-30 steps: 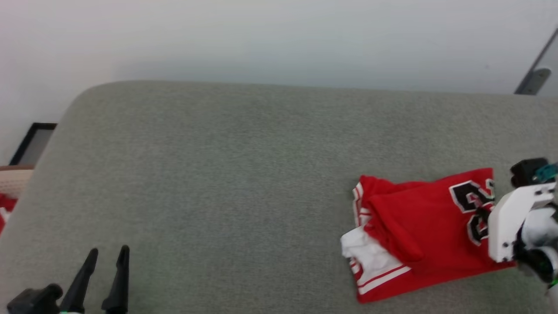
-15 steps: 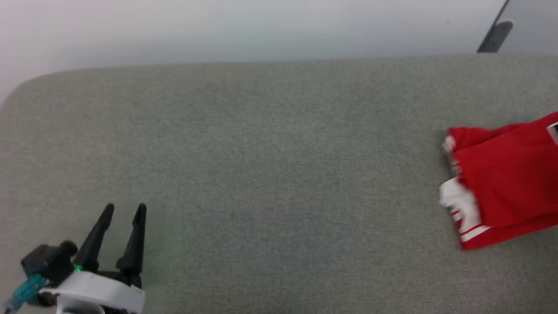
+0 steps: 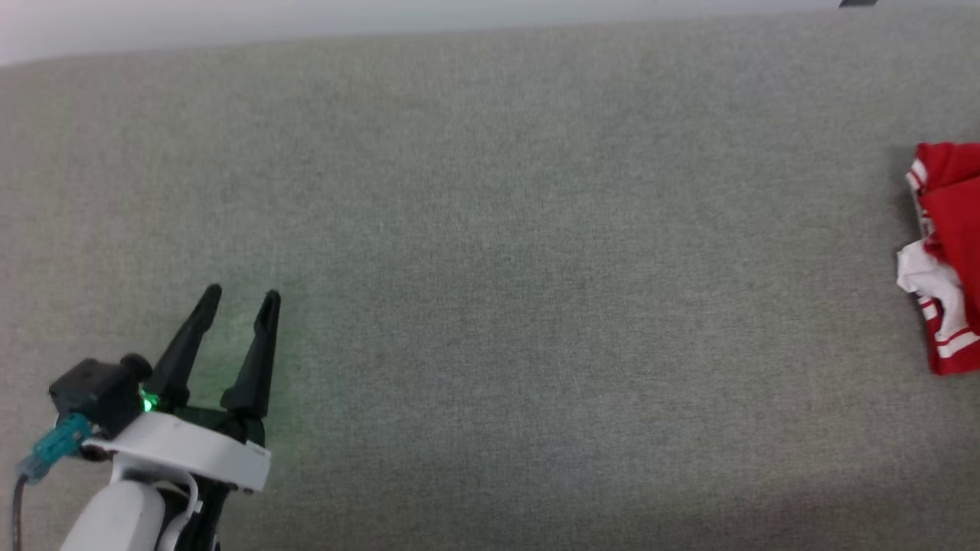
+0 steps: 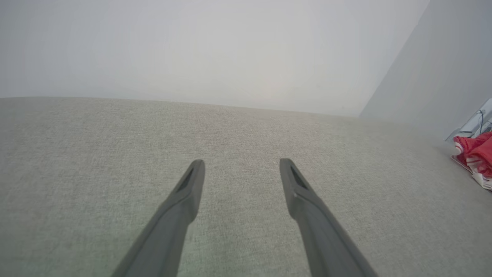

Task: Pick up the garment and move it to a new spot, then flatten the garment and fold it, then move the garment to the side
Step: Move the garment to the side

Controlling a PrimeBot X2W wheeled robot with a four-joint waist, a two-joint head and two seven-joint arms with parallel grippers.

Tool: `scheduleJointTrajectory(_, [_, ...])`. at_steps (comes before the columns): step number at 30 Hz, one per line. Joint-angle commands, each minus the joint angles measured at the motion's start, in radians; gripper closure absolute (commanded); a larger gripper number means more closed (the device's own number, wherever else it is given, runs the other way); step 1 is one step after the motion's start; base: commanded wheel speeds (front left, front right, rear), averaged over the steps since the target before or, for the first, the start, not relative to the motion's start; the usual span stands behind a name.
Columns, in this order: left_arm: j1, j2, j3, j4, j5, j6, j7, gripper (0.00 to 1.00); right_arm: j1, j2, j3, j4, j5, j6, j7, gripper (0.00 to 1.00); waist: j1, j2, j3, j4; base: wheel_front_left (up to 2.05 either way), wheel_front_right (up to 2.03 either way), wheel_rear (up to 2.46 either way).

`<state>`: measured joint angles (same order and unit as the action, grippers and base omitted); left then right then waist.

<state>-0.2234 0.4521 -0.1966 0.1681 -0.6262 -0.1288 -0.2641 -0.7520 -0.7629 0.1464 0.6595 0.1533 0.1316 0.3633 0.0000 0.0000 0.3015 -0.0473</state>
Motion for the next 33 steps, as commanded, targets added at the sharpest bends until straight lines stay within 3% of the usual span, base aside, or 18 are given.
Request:
scheduleJointTrajectory(1, [-0.012, 0.005, -0.005, -0.001, -0.006, -0.002, 0.001, 0.00, -0.014, -0.005, 0.005, 0.013, -0.015, -0.002, -0.006, 1.00, 0.0000, 0.0000, 0.035, 0.010, 0.00, 0.00, 0.00])
scheduleJointTrajectory(15, [-0.063, 0.015, -0.023, 0.002, -0.021, -0.002, 0.001, 0.00, -0.082, 0.097, -0.087, 0.219, -0.186, -0.002, -0.127, 1.00, 0.0000, 0.0000, 0.102, 0.030, 0.00, 0.00, 0.00])
scheduleJointTrajectory(16, [-0.063, 0.016, -0.023, 0.004, -0.021, -0.002, 0.001, 0.00, -0.088, 0.103, -0.104, 0.230, -0.200, -0.002, -0.141, 0.96, 0.0000, 0.0000, 0.101, 0.029, 0.00, 0.00, 0.00])
scheduleJointTrajectory(18, [-0.061, 0.015, -0.023, 0.007, -0.021, -0.002, 0.001, 0.00, -0.097, 0.115, -0.131, 0.260, -0.226, -0.002, -0.162, 0.64, 0.0000, 0.0000, 0.094, 0.028, 0.00, 0.00, 0.00])
scheduleJointTrajectory(19, [-0.058, 0.015, -0.021, 0.008, -0.020, -0.002, 0.001, 0.00, -0.101, 0.122, -0.138, 0.275, -0.239, -0.002, -0.171, 0.55, 0.0000, 0.0000, 0.088, 0.026, 0.00, 0.00, 0.00])
scheduleJointTrajectory(20, [-0.053, 0.014, -0.020, 0.010, -0.021, -0.002, 0.001, 0.00, -0.108, 0.129, -0.146, 0.289, -0.250, -0.002, -0.179, 0.31, 0.0000, 0.0000, 0.082, 0.024, 0.00, 0.00, 0.00])
scheduleJointTrajectory(22, [-0.041, 0.013, -0.018, 0.014, -0.021, -0.002, 0.001, 0.00, -0.123, 0.134, -0.159, 0.315, -0.269, -0.002, -0.201, 0.05, 0.0000, 0.0000, 0.067, 0.020, 0.00, 0.00, 0.00])
scheduleJointTrajectory(23, [-0.036, 0.012, -0.017, 0.016, -0.020, -0.002, 0.001, 0.00, -0.129, 0.134, -0.166, 0.330, -0.273, -0.002, -0.211, 0.00, 0.0000, 0.0000, 0.057, 0.018, 0.00, 0.00, 0.00])
scheduleJointTrajectory(33, [0.040, 0.001, 0.013, 0.017, -0.017, -0.002, 0.001, 0.00, -0.155, 0.199, -0.148, 0.455, -0.221, -0.002, -0.353, 0.00, 0.0000, 0.0000, -0.069, 0.015, 0.00, 0.00, 0.00])
